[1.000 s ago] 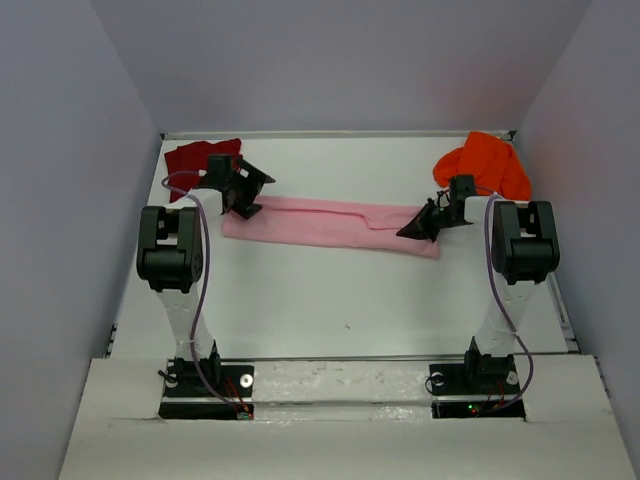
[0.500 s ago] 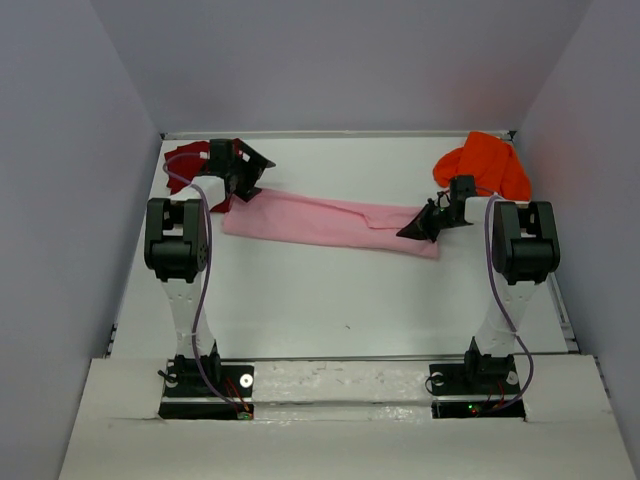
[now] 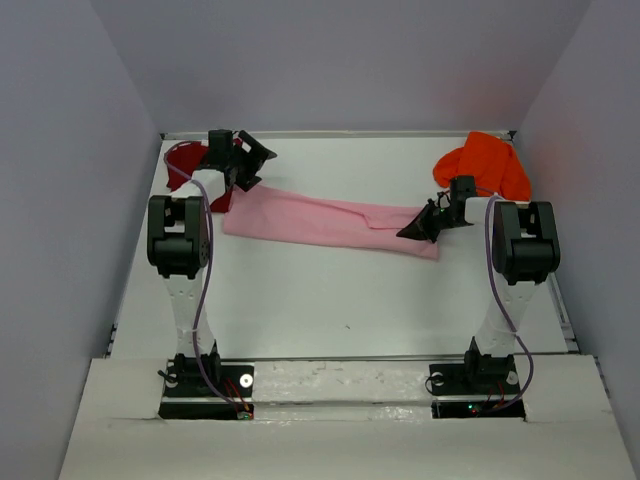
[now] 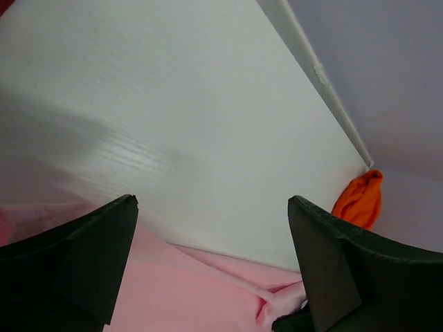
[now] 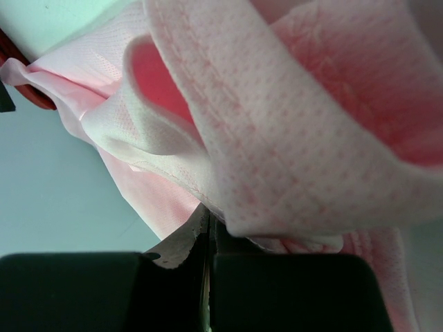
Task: Fold and stack the t-shirts
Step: Fold the other side of the tshirt into a rectangle
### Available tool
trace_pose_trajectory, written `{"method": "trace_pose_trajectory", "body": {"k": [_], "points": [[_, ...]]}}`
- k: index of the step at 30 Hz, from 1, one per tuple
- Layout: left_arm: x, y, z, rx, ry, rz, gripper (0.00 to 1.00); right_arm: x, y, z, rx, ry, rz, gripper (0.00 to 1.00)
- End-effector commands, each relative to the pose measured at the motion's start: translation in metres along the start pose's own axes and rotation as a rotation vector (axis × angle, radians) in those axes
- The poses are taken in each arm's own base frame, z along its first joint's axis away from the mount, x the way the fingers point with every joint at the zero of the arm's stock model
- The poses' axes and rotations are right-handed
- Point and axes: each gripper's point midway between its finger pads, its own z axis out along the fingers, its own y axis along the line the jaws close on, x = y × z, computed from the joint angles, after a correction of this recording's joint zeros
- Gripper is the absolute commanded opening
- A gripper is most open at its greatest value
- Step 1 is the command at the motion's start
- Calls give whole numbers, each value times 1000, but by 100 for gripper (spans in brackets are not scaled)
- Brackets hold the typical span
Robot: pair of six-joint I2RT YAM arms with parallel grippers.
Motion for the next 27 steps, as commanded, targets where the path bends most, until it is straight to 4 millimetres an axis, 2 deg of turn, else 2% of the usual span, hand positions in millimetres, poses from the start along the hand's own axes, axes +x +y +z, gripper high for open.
{"method": "trace_pose_trajectory", "body": {"k": [1, 4, 5, 7, 9, 10, 11, 12, 13, 14, 15, 16, 17, 20, 23, 27], "points": [[-22, -62, -7, 189, -33, 152, 99, 4, -22, 1, 89, -20, -13, 0], [-29, -83, -21, 257, -59, 260, 99, 3, -20, 1, 86, -23, -16, 0], [-33, -100, -36, 305, -79, 296, 99, 3, -20, 1, 84, -23, -17, 0], [-34, -114, -58, 331, -92, 345, 99, 2, -19, 1, 81, -22, -16, 0], [-26, -115, -72, 333, -59, 356, 99, 2, -19, 1, 82, -23, -15, 0], [-14, -101, -73, 314, -20, 348, 99, 1, -18, 1, 82, -24, -16, 0], [-7, -108, -91, 344, -3, 351, 99, 1, -18, 2, 81, -22, -15, 0], [10, -95, -102, 337, 37, 338, 99, 1, -18, 2, 82, -24, -14, 0], [20, -78, -97, 305, 64, 322, 99, 1, -18, 1, 82, -23, -13, 0], [26, -80, -113, 322, 69, 329, 99, 1, -19, 2, 82, -21, -14, 0], [35, -73, -118, 317, 83, 329, 99, -1, -17, 2, 79, -24, -17, 0], [53, -52, -119, 287, 128, 315, 99, -1, -17, 2, 79, -25, -17, 0], [61, -49, -128, 295, 143, 317, 99, -2, -16, 2, 78, -27, -18, 0], [89, -19, -134, 263, 205, 300, 99, -3, -15, 1, 78, -30, -18, 0], [109, 8, -128, 230, 249, 293, 99, -4, -15, 1, 79, -33, -19, 0], [122, 34, -110, 180, 308, 272, 99, -4, -13, 0, 78, -35, -24, 0]]}}
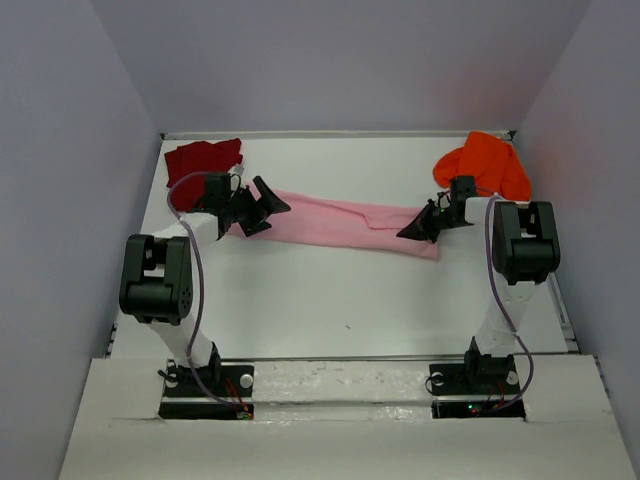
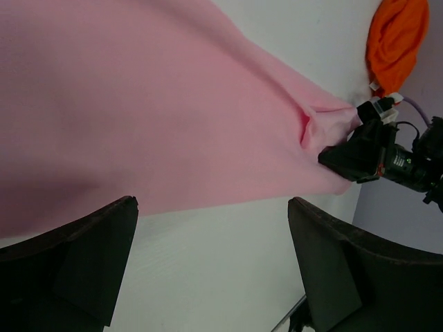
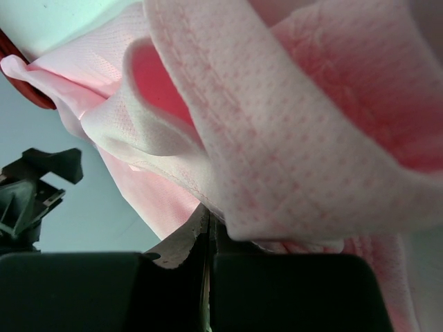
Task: Fold and stack the t-shirts
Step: Fold the other side of the tshirt into a rectangle
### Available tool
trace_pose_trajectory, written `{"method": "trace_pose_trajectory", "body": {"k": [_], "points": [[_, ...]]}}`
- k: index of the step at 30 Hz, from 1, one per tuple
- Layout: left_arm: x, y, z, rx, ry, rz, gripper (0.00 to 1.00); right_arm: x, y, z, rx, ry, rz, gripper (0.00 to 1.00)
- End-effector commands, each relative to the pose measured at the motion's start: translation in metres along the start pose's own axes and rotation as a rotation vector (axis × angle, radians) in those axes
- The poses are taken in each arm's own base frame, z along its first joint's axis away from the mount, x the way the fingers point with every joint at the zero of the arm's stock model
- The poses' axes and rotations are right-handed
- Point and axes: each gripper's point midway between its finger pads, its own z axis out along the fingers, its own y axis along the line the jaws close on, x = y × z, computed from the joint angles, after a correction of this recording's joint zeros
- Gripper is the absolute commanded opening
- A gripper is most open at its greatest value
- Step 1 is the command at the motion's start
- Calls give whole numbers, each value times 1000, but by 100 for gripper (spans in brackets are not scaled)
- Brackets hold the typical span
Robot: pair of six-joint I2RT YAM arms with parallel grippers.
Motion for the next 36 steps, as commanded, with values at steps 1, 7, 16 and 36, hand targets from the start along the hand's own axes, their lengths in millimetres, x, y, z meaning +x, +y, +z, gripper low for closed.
{"method": "trace_pose_trajectory", "body": {"k": [1, 7, 16, 36], "points": [[7, 10, 17, 16, 51, 19, 99, -4, -12, -1, 78, -39, -24, 0], [-10, 16, 47, 29, 62, -4, 99, -3, -12, -3, 80, -39, -26, 0], [6, 43, 67, -41, 140, -146, 99, 3, -16, -9, 114, -30, -31, 0], [109, 39, -76, -216, 234, -146, 99, 56, -37, -58, 238, 6, -40, 0]]}}
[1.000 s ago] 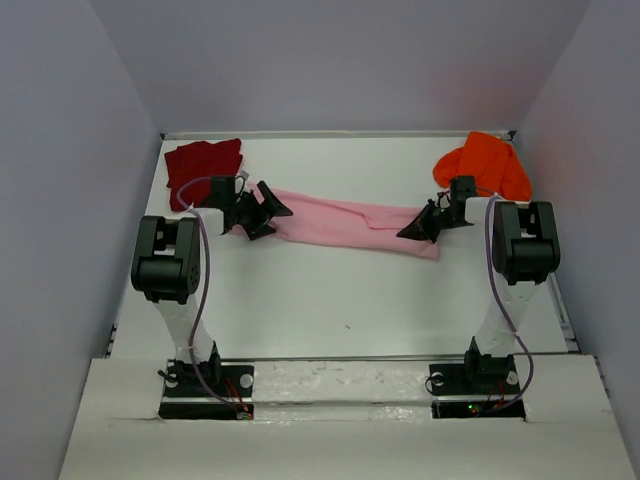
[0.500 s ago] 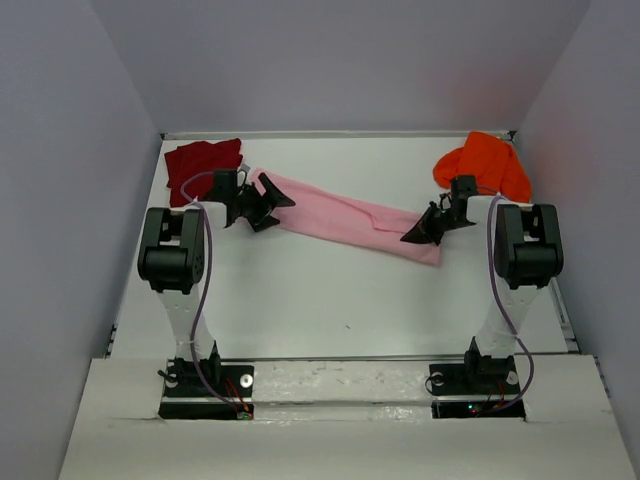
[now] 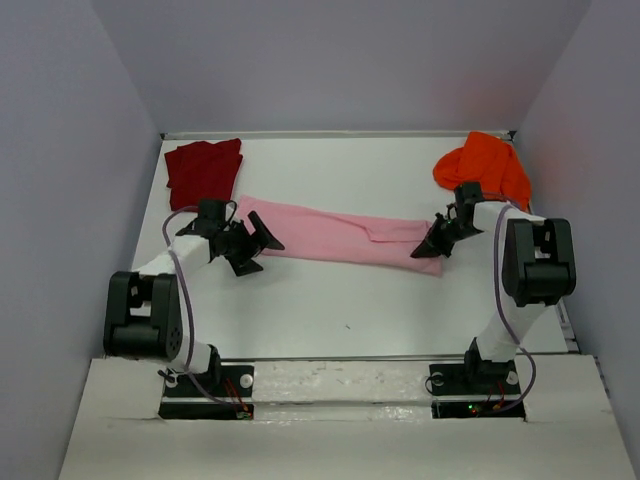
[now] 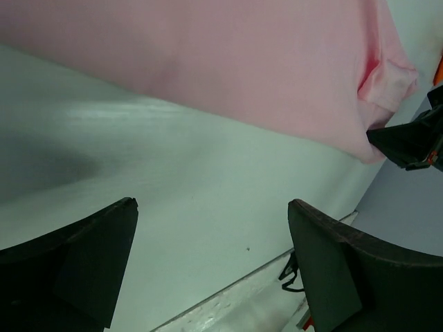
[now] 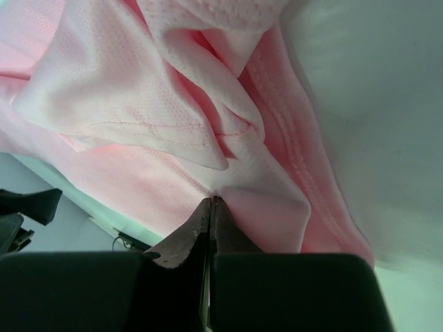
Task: Fold and stack the t-shirts
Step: Fold the other side of the tshirt into a rectangle
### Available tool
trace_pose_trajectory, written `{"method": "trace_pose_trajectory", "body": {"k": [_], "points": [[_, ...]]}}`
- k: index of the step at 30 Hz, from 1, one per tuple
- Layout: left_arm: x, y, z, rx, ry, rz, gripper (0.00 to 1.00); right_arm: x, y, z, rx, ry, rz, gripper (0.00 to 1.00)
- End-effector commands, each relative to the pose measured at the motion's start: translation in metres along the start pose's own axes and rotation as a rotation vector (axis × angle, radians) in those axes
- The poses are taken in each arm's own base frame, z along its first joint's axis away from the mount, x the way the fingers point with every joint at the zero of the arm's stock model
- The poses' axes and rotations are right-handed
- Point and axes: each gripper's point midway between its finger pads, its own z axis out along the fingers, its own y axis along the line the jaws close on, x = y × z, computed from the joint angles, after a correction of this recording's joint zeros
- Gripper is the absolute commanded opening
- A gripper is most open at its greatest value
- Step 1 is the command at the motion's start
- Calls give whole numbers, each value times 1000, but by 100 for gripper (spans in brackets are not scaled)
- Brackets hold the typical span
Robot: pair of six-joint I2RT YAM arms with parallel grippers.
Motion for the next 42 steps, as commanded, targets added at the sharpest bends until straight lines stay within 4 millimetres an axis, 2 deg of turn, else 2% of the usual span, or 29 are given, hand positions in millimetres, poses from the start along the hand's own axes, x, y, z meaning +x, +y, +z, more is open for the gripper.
{"method": "trace_pose_trajectory", "body": {"k": [1, 4, 6, 11, 13, 14, 16, 18, 19, 20, 23, 24, 27, 28, 29, 32, 37, 42], "points": [[37, 7, -28, -16, 41, -2, 99, 19, -10, -17, 32, 2, -26, 0], [48, 1, -49, -2, 9, 16, 99, 30, -15, -25, 46, -2, -31, 0], [44, -7, -64, -19, -44, 73, 99, 30, -10, -35, 27, -38, -63, 0], [7, -46, -75, 34, -151, 188, 99, 17, 20, -55, -40, -89, -108, 0], [-5, -58, -63, 89, -144, 197, 99, 12, 30, -60, -56, -88, -116, 0], [-13, -67, -49, 132, -119, 200, 99, 10, 33, -62, -65, -93, -120, 0], [-20, -76, -32, 156, -95, 215, 99, 8, 41, -64, -88, -89, -123, 0], [-38, -84, -10, 140, -82, 246, 99, 9, 47, -64, -118, -71, -112, 0], [-43, -88, -3, 137, -83, 290, 99, 11, 50, -60, -121, -63, -117, 0], [-51, -90, 12, 124, -63, 302, 99, 12, 53, -58, -122, -59, -116, 0], [-64, -85, 39, 102, -24, 319, 99, 20, 61, -39, -118, -24, -131, 0], [-66, -82, 43, 96, -18, 319, 99, 18, 66, -34, -134, -31, -143, 0], [-77, -82, 54, 80, -21, 347, 99, 29, 81, -10, -152, -8, -156, 0], [-77, -82, 54, 80, -21, 347, 99, 29, 81, -9, -152, -8, -156, 0], [-79, -81, 56, 72, -16, 353, 99, 38, 84, 2, -142, 21, -153, 0], [-80, -81, 58, 73, -10, 351, 99, 47, 97, 21, -138, 41, -172, 0], [-78, -81, 57, 73, -10, 351, 99, 48, 106, 49, -136, 51, -164, 0], [-74, -79, 52, 70, -7, 358, 99, 44, 112, 62, -152, 57, -156, 0]]}}
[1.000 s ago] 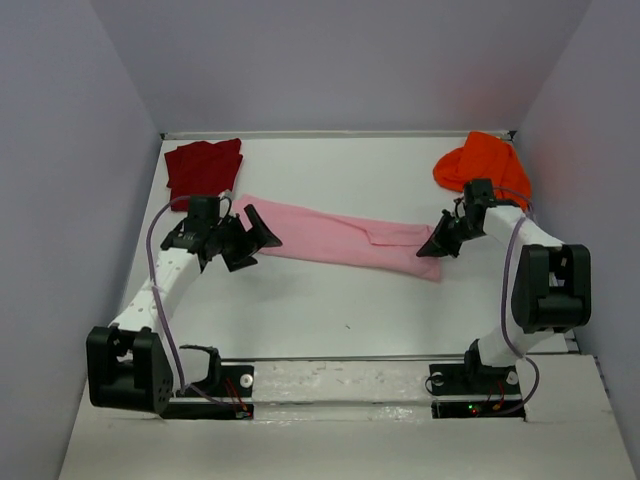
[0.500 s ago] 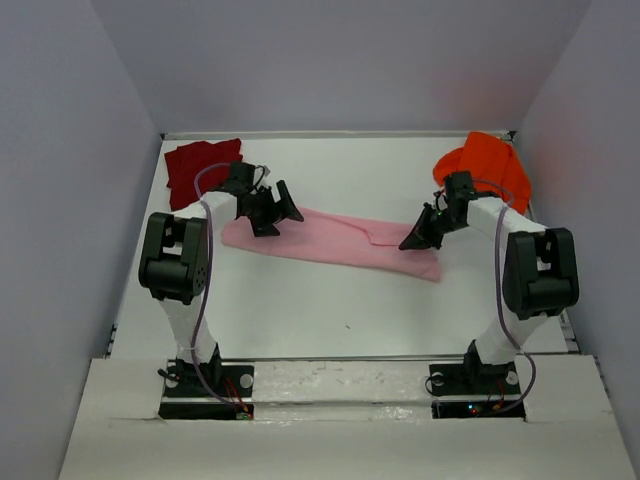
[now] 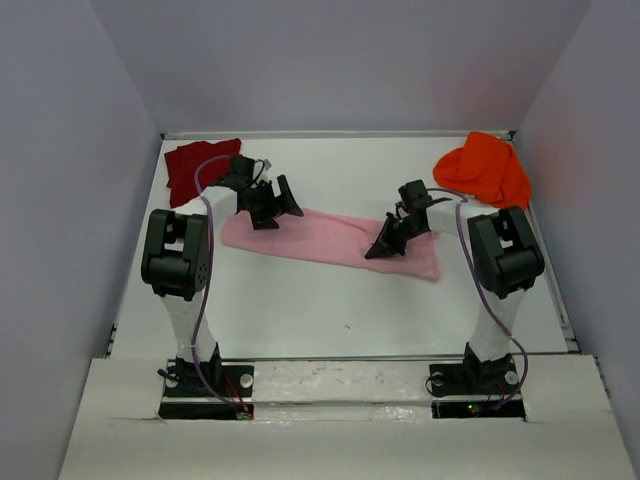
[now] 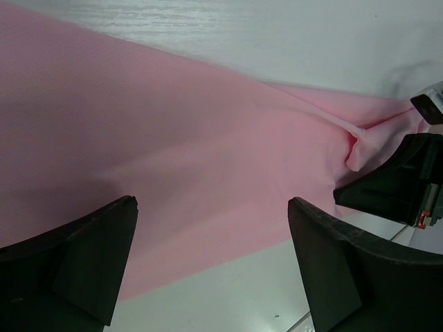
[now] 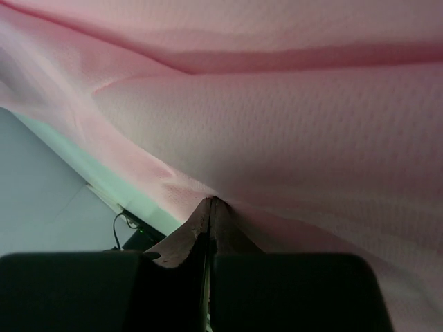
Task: Fold and stack the t-shirts
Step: Fold the other side of the tshirt into a rectangle
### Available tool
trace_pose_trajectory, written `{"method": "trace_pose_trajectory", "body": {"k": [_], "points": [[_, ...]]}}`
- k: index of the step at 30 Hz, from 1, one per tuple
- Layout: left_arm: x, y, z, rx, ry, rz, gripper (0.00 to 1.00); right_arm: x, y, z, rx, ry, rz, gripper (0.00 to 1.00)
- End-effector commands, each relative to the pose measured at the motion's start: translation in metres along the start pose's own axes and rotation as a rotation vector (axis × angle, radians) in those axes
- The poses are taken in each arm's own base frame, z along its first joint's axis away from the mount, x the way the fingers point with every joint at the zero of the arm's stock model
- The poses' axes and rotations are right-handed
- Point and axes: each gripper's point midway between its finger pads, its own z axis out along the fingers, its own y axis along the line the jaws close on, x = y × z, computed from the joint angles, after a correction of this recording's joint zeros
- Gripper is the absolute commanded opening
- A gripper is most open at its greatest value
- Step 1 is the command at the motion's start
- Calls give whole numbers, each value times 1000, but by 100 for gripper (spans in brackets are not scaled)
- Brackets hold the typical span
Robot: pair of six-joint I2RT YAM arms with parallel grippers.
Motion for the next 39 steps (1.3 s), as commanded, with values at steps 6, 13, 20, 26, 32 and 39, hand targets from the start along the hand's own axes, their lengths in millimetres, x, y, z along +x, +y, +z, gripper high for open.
{"method": "trace_pose_trajectory", "body": {"k": [6, 13, 20, 26, 32, 39], "points": [[-1, -15, -18, 33, -16, 48, 99, -34, 53, -3, -115, -73, -46, 0], [2, -13, -18, 31, -10, 52, 99, -45, 69, 1, -120, -69, -51, 0], [5, -13, -22, 29, -6, 55, 99, -54, 67, 16, -98, -68, -64, 0], [7, -12, -29, 10, -12, 74, 99, -67, 66, 27, -79, -76, -82, 0], [10, -7, -30, -12, -10, 84, 99, -73, 66, 32, -69, -76, -94, 0], [11, -4, -25, -11, -1, 71, 99, -75, 67, 24, -66, -80, -104, 0]]}}
